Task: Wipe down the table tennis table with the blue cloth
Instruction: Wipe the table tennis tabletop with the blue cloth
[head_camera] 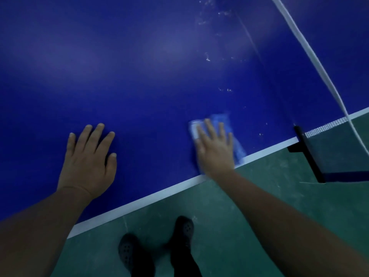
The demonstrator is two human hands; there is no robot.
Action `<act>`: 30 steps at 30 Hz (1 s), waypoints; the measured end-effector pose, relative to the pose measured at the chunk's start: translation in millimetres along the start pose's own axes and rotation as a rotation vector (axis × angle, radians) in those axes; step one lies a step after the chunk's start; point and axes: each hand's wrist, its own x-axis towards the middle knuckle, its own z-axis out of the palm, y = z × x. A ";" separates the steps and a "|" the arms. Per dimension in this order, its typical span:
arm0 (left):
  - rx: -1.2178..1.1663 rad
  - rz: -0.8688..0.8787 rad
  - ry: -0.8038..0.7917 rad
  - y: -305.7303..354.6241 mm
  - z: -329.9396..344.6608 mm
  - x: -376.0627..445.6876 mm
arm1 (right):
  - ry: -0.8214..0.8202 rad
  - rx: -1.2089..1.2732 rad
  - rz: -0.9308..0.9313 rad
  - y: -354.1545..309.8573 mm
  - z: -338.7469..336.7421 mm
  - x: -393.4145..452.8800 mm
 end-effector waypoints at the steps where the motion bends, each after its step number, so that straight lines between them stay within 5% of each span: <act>1: 0.014 -0.009 -0.006 1.2 -1.0 -0.1 | 0.010 0.007 0.147 25.1 -5.5 3.0; 5: 0.064 -0.061 -0.018 9.9 -5.0 -3.0 | 0.043 0.124 0.445 43.3 -10.9 4.9; 12: -0.074 -0.083 0.025 114.3 12.7 14.5 | 0.034 0.145 -0.016 -24.6 -10.2 91.9; 19: -0.028 0.013 -0.050 167.5 36.4 27.9 | 0.069 0.224 0.556 141.7 -22.8 53.8; 23: -0.041 -0.006 -0.066 169.1 32.2 29.7 | 0.112 0.226 0.667 117.5 -14.2 43.0; 25: -0.062 -0.023 -0.077 170.4 31.3 30.2 | 0.126 0.212 0.488 79.2 -12.6 39.7; 28: -0.085 -0.029 -0.062 170.0 31.9 30.6 | 0.064 0.113 -0.032 53.1 -1.9 11.1; 30: -0.092 -0.029 -0.053 169.0 32.9 30.9 | 0.038 0.112 -0.072 86.8 -3.2 3.4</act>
